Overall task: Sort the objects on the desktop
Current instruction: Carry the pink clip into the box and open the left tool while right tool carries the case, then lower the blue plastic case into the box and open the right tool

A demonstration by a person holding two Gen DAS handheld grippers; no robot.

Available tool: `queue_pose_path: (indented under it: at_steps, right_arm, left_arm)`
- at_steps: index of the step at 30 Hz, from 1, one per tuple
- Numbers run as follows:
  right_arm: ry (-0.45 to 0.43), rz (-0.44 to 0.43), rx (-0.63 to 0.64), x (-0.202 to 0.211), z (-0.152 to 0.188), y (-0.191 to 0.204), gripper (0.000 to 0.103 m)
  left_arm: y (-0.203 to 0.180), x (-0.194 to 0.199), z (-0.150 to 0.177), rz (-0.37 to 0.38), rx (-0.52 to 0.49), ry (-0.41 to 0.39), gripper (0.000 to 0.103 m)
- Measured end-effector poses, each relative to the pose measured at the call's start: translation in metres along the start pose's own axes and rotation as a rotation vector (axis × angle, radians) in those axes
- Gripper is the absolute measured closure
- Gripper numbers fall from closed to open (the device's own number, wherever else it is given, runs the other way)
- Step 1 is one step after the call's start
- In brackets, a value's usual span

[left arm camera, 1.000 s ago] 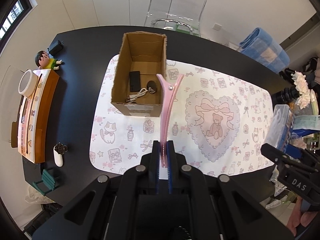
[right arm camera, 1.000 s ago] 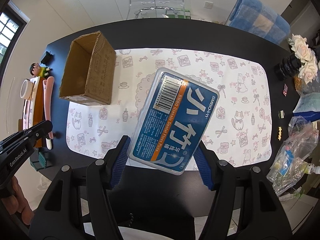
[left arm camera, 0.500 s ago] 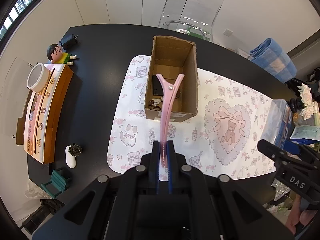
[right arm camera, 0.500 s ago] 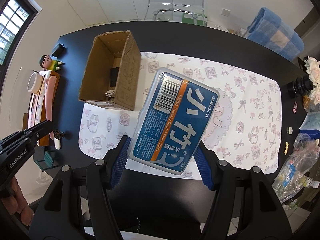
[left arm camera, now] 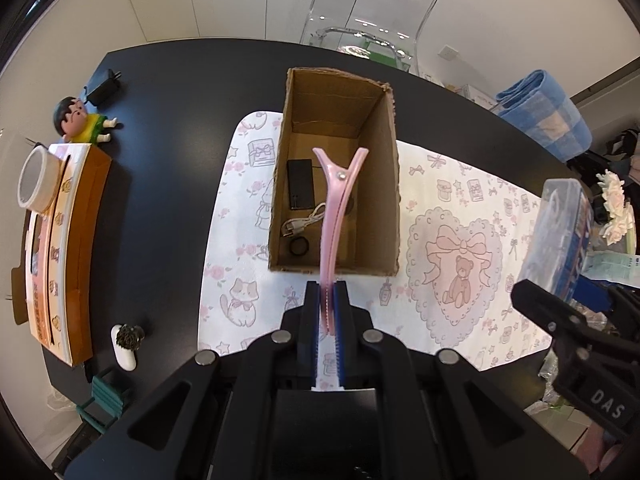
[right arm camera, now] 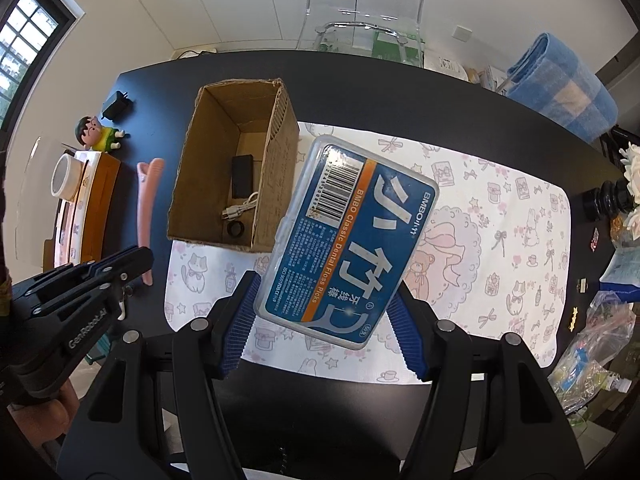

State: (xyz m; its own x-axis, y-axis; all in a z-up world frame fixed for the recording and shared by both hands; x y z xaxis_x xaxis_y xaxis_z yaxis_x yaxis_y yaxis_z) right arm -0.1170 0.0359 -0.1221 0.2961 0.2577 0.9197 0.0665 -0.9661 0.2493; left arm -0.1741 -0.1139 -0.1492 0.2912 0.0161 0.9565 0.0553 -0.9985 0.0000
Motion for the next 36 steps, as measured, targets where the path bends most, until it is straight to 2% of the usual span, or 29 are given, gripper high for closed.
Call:
queue_pose_path:
  at_steps: [12, 18, 22, 25, 27, 29, 32, 34, 36]
  right_arm:
    - [0.026, 0.011, -0.024, -0.032, -0.027, -0.006, 0.038]
    - [0.038, 0.002, -0.035, -0.047, -0.034, -0.007, 0.038]
    - [0.040, 0.003, -0.028, -0.053, -0.038, -0.008, 0.038]
    - [0.036, 0.003, -0.026, -0.054, -0.042, -0.009, 0.038]
    - [0.035, 0.001, -0.026, -0.054, -0.043, -0.009, 0.038]
    - [0.033, 0.000, -0.026, -0.054, -0.043, -0.009, 0.038]
    - [0.031, -0.005, -0.023, -0.053, -0.043, -0.008, 0.038]
    - [0.030, -0.008, -0.020, -0.053, -0.043, -0.005, 0.038]
    - [0.031, -0.012, -0.017, -0.052, -0.042, -0.002, 0.038]
  left_arm:
    - [0.001, -0.039, -0.036, 0.016, -0.029, 0.023, 0.096]
    - [0.005, -0.047, -0.043, 0.033, -0.022, 0.034, 0.096]
    - [0.005, -0.050, -0.042, 0.025, -0.021, 0.034, 0.096]
    - [0.006, -0.048, -0.041, -0.013, -0.030, 0.024, 0.095]
    - [0.007, -0.047, -0.040, -0.025, -0.036, 0.027, 0.082]
    - [0.010, -0.046, -0.038, -0.026, -0.034, 0.027, 0.043]
    - [0.018, -0.041, -0.035, -0.014, -0.019, 0.015, 0.012]
    - [0.024, -0.039, -0.032, -0.021, -0.011, 0.014, 0.004]
    - [0.030, -0.036, -0.029, -0.034, -0.005, 0.014, 0.002]
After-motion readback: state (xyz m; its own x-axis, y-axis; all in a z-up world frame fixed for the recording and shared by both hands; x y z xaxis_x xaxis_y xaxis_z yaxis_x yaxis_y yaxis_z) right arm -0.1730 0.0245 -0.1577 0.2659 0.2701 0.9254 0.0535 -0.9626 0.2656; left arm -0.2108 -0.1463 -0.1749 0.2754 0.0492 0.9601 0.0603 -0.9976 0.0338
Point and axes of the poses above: each gripper's, at about its wrist camera, not at the fingertips, and x roughly against the way its jaws point, y to its left, z to its underside, the point moved 3 cm from there along -x, roughly the way its jaws point, and after that the axes turned 13 degrees about -y, right-handed, at the moved point
